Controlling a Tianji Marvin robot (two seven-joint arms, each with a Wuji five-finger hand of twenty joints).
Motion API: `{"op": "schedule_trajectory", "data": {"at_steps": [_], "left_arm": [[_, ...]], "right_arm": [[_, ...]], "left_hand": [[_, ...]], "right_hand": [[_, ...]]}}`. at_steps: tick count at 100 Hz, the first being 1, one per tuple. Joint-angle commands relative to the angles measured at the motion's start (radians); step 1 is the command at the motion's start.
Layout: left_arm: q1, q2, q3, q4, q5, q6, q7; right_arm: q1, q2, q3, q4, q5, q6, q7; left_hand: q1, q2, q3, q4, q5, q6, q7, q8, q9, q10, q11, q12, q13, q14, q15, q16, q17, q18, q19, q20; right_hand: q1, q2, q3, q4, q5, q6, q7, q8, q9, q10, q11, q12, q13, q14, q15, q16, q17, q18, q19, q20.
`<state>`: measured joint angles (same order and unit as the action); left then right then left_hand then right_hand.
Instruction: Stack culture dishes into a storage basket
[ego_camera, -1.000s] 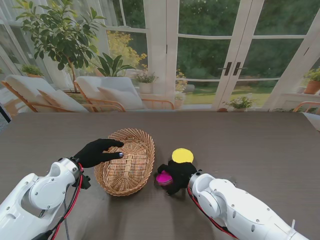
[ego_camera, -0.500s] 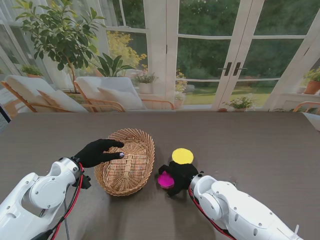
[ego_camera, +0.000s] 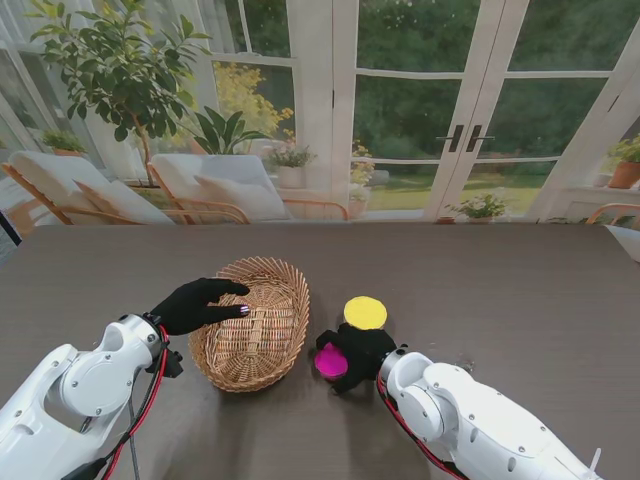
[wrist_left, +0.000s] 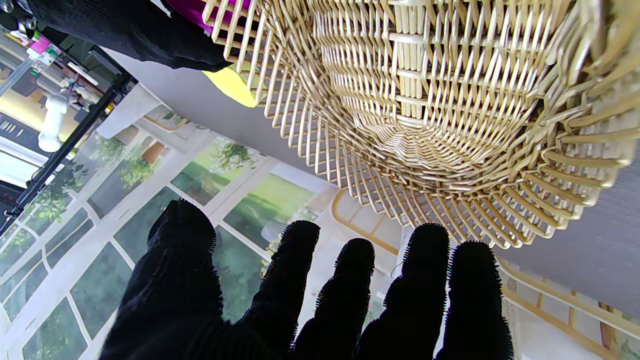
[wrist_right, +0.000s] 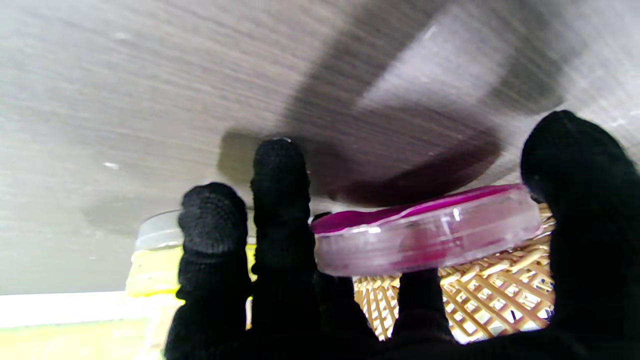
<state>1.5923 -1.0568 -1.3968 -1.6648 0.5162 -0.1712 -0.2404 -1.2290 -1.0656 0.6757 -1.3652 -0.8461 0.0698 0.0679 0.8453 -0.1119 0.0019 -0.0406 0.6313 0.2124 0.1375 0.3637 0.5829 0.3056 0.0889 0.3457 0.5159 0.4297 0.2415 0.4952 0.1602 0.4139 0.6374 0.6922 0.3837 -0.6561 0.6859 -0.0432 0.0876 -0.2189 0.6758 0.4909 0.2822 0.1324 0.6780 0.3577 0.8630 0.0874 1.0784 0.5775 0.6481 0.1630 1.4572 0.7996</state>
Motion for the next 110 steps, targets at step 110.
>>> {"op": "schedule_trajectory", "data": {"at_steps": [110], "left_arm": [[-0.005,0.001,0.006,0.004,-0.008,0.003,-0.026]], "right_arm": [[-0.008,-0.015,-0.013,0.035,0.041,-0.014,-0.011]], "left_hand": [[0.031,0.051,-0.016,0.03,0.01,0.005,0.005,0.008,-0.001,0.005,-0.007,-0.013,-0.011,0.021,-0.015,-0.005,-0.009,0.018,0.019,0.012]], "right_hand": [[-0.021,-0.253,0.558,-0.11,0.051,-0.074,0.24,0.094,0.254,-0.027,0.164,0.129,0.226,-0.084,0.104,0.049,0.154,0.017,0.099,-0.008]]}}
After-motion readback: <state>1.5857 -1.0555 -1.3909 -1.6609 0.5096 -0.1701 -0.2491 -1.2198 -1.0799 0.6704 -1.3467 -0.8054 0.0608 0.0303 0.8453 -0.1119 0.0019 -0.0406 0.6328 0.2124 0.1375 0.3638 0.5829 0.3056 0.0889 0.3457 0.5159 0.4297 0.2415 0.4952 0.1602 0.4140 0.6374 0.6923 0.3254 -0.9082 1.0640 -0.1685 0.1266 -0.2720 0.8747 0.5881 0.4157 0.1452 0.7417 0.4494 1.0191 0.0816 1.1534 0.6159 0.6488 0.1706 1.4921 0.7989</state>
